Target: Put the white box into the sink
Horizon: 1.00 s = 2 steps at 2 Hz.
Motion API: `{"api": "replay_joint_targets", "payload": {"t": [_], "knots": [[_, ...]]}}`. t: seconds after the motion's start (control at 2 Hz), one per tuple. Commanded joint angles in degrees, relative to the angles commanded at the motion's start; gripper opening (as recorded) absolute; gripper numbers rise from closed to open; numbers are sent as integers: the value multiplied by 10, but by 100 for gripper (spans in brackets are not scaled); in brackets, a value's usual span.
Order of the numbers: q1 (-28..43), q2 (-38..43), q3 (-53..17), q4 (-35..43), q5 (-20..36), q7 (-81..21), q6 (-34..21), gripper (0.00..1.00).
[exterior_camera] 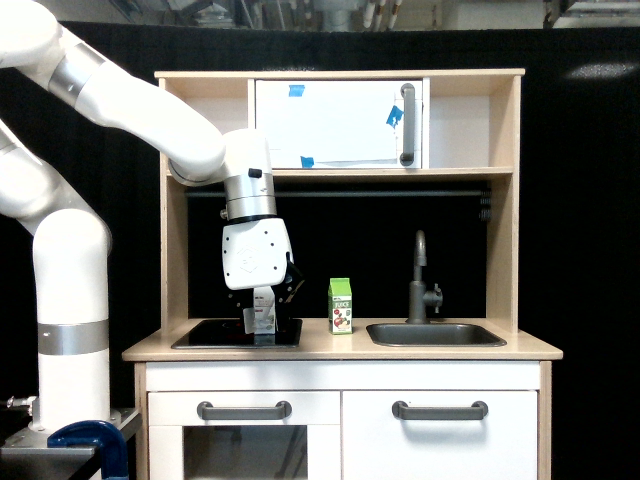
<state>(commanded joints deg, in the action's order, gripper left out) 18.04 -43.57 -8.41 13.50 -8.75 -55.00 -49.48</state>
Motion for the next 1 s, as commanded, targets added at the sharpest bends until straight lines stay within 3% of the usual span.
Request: {"api": "replay_joint_targets", "payload": {"t": [0.5,1.0], "knots": [[63,-39,-197,10,102,-218,-38,100],[137,-34,-293,35,153,-339,-66,100]]}}
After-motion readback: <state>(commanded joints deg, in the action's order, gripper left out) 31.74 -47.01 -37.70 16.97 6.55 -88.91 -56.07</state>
